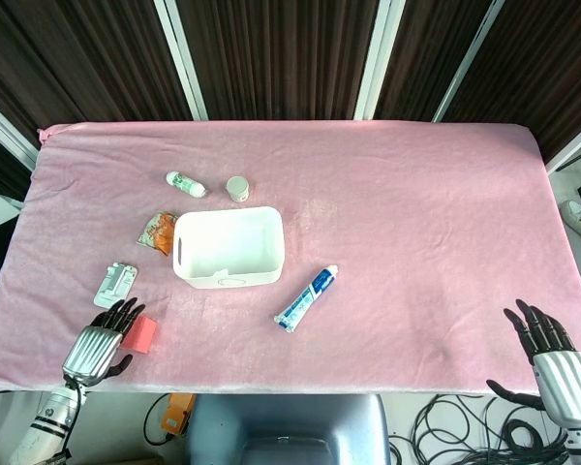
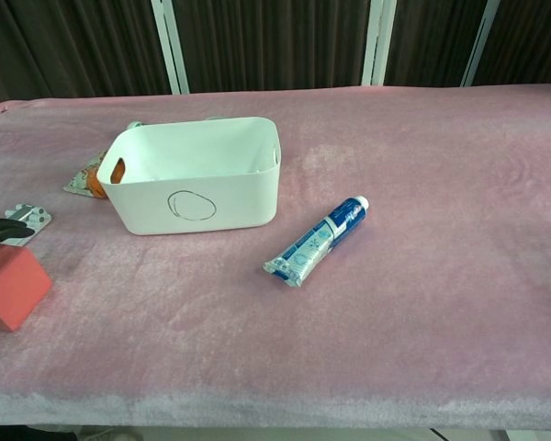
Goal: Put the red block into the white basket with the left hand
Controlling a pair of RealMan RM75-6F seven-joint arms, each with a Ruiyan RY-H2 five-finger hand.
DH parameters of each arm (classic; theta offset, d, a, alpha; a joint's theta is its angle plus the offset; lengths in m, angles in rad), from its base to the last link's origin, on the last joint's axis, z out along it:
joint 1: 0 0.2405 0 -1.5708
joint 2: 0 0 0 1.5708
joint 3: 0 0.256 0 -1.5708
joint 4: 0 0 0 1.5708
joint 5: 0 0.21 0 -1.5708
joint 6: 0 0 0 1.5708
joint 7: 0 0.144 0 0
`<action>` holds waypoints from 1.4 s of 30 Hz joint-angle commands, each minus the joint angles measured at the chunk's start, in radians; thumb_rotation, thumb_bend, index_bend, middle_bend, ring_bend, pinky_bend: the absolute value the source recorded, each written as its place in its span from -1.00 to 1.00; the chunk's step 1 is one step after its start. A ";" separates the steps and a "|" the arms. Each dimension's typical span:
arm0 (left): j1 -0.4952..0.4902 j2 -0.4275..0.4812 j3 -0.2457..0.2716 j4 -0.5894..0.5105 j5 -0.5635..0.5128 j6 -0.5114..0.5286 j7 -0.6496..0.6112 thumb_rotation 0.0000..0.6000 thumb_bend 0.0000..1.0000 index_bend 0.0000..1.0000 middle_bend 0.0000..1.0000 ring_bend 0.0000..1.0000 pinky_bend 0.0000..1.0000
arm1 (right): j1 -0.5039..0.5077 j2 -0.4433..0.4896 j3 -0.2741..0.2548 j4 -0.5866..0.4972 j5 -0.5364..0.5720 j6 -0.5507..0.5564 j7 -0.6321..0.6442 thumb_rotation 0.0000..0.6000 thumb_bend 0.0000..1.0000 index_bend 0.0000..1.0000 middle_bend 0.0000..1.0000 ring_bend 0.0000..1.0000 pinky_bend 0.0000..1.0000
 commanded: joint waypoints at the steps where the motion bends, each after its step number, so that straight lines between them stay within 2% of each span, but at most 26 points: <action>1: -0.011 -0.002 -0.003 -0.009 -0.011 -0.021 0.015 1.00 -0.33 -0.83 -0.90 -0.80 -0.43 | 0.002 0.003 0.000 -0.001 -0.001 -0.002 0.004 1.00 -0.80 -1.00 -1.00 -0.99 -0.54; 6: -0.021 0.005 -0.007 -0.031 -0.033 -0.045 0.033 1.00 -0.21 -0.45 -0.39 -0.32 -0.13 | 0.000 0.004 -0.003 0.004 -0.010 0.006 0.012 1.00 -0.80 -1.00 -1.00 -0.99 -0.54; 8: -0.022 0.008 -0.010 -0.037 -0.040 -0.048 0.032 1.00 -0.17 -0.33 -0.25 -0.18 -0.03 | 0.000 0.004 -0.004 0.006 -0.013 0.008 0.015 1.00 -0.80 -1.00 -1.00 -0.99 -0.54; 12: -0.022 0.014 -0.018 -0.046 -0.046 -0.035 0.030 1.00 -0.16 -0.24 -0.11 -0.04 0.07 | 0.001 0.006 -0.006 0.007 -0.015 0.006 0.018 1.00 -0.80 -1.00 -1.00 -0.99 -0.54; 17: -0.026 0.059 -0.045 -0.101 -0.040 0.006 0.015 1.00 -0.17 -0.21 -0.07 0.00 0.09 | 0.002 0.008 -0.007 0.006 -0.018 0.004 0.020 1.00 -0.80 -1.00 -1.00 -0.99 -0.54; 23: -0.059 0.138 -0.126 -0.235 -0.009 0.085 0.045 1.00 -0.17 -0.21 -0.07 0.00 0.09 | 0.004 0.011 -0.008 0.007 -0.020 0.003 0.025 1.00 -0.80 -1.00 -1.00 -0.99 -0.54; 27: -0.110 0.143 -0.190 -0.311 -0.028 0.076 0.103 1.00 -0.17 -0.18 -0.06 0.02 0.12 | 0.005 0.014 -0.011 0.008 -0.024 0.002 0.029 1.00 -0.80 -1.00 -1.00 -0.99 -0.54; 31: -0.189 0.083 -0.256 -0.315 -0.087 0.025 0.230 1.00 -0.17 -0.16 -0.01 0.08 0.17 | 0.003 0.017 -0.013 0.009 -0.030 0.009 0.039 1.00 -0.80 -1.00 -1.00 -0.99 -0.54; 36: -0.269 -0.019 -0.319 -0.269 -0.190 -0.023 0.290 1.00 -0.17 -0.15 -0.02 0.09 0.17 | 0.001 0.019 -0.016 0.015 -0.038 0.018 0.050 1.00 -0.80 -1.00 -1.00 -0.99 -0.54; 39: -0.304 -0.113 -0.365 -0.214 -0.256 0.015 0.366 1.00 -0.17 -0.16 -0.03 0.09 0.17 | 0.001 0.021 -0.018 0.018 -0.043 0.020 0.054 1.00 -0.80 -1.00 -1.00 -0.99 -0.54; 42: -0.318 -0.147 -0.378 -0.192 -0.265 0.035 0.390 1.00 -0.17 -0.16 -0.05 0.08 0.17 | 0.001 0.021 -0.019 0.018 -0.044 0.018 0.056 1.00 -0.80 -1.00 -1.00 -0.99 -0.54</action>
